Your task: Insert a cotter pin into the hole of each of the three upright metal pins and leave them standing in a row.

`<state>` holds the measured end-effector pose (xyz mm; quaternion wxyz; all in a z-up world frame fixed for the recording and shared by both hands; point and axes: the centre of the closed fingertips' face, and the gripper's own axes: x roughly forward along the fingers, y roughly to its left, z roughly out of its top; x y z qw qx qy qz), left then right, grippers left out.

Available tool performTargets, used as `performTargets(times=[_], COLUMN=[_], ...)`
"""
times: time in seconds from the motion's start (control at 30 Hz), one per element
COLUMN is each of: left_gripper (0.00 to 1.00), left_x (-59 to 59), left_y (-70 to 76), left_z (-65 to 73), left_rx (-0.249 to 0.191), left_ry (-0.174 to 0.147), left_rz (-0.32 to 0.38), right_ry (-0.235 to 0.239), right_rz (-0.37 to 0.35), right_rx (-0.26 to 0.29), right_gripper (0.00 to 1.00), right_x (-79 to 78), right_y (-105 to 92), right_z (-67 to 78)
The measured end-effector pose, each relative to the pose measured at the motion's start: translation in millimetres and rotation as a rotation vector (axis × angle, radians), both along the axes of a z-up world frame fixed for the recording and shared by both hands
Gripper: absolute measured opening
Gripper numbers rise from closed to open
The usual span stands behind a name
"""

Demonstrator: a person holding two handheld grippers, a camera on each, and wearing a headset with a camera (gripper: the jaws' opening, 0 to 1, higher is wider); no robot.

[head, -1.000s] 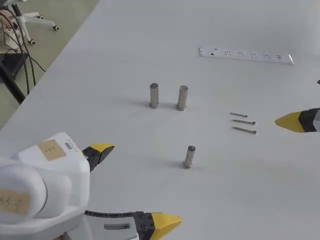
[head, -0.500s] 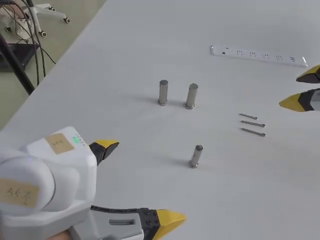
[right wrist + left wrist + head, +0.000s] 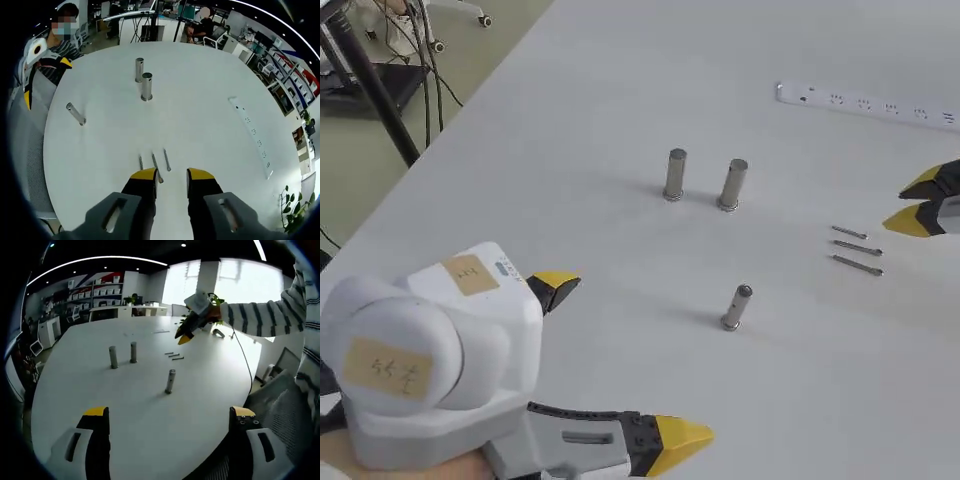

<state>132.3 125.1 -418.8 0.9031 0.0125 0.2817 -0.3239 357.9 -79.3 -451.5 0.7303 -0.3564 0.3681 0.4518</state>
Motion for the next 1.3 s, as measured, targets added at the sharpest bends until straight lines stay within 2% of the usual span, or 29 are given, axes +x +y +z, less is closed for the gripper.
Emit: performTargets(times=[0.1,0.3,0.53,0.7,0.9,0.93,0.97,1.0,1.1,1.3], left_gripper=[0.96,0.96,0.96,0.96,0.95,0.95,0.95,0.94,0.94,0.94], left_x=[-1.6,-0.8,0.5,0.7,-1.3,-1.3,-1.3,-1.3,-1.3,-1.7], left_y=[0.1,1.5,3.7,3.7,1.6,1.3,1.2,1.0,1.2,1.4], left_z=[-2.5,-2.7,-5.0,-6.0,-10.3,-10.4,-10.4,-10.3,-10.5,-11.2], left_rx=[0.002,-0.008,-0.012,-0.015,-0.015,-0.018,-0.019,-0.02,-0.02,-0.017], left_ry=[0.013,0.015,0.025,0.028,0.04,0.041,0.041,0.041,0.042,0.045], left_rz=[0.001,0.017,0.031,0.035,0.028,0.029,0.029,0.029,0.03,0.027], right_ry=[0.019,0.051,0.104,0.121,0.14,0.144,0.132,0.142,0.145,0.179], right_rz=[0.013,0.038,0.064,0.067,0.057,0.069,0.094,0.074,0.098,0.107], right_rx=[0.011,0.006,-0.036,-0.054,-0.068,-0.091,-0.076,-0.087,-0.099,-0.115], right_gripper=[0.13,0.07,0.04,0.0,0.0,0.0,0.0,0.0,0.0,0.0], right_x=[1.9,3.0,5.1,6.5,7.5,6.4,7.9,6.2,4.5,4.0], right_y=[7.8,14.5,12.9,9.4,5.2,2.4,6.2,3.1,4.3,4.5], right_z=[-5.9,-16.9,-37.4,-43.6,-45.7,-48.0,-46.0,-45.4,-43.5,-42.7])
